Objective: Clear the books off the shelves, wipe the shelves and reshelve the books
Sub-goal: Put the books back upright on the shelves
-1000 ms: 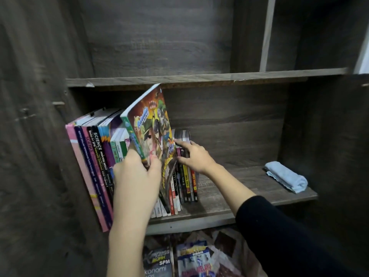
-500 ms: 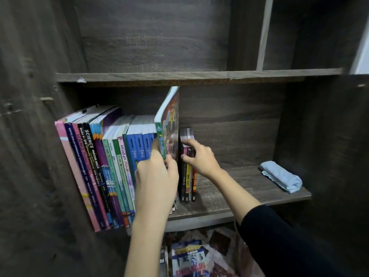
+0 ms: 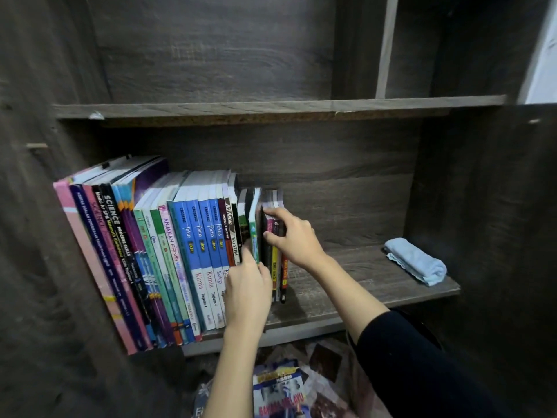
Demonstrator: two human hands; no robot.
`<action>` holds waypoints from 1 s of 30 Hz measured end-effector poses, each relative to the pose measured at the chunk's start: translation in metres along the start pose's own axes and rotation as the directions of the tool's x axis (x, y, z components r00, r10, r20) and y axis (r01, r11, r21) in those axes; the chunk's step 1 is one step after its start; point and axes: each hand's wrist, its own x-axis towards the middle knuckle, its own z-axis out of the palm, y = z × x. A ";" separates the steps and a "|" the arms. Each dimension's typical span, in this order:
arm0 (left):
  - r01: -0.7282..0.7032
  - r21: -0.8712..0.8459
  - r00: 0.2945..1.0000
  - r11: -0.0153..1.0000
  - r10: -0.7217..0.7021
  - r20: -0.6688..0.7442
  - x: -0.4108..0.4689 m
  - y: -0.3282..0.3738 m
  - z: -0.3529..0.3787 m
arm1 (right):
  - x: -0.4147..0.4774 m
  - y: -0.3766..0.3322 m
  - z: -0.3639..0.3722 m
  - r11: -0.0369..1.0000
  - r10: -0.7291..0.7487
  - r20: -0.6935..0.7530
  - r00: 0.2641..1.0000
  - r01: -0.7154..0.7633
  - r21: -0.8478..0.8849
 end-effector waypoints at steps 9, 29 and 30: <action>0.082 -0.009 0.997 0.997 -0.082 0.017 0.007 -0.012 0.034 | 0.004 0.002 0.010 1.000 -0.016 -0.002 1.000 0.016 -0.011; -0.083 -0.284 0.964 0.955 0.005 -0.266 0.001 -0.049 0.050 | 0.007 -0.006 0.016 0.997 -0.027 0.051 0.998 0.030 -0.066; -0.112 -0.274 0.958 0.955 0.031 -0.286 0.002 -0.050 0.055 | 0.008 -0.005 0.015 0.997 -0.028 0.052 0.998 0.032 -0.067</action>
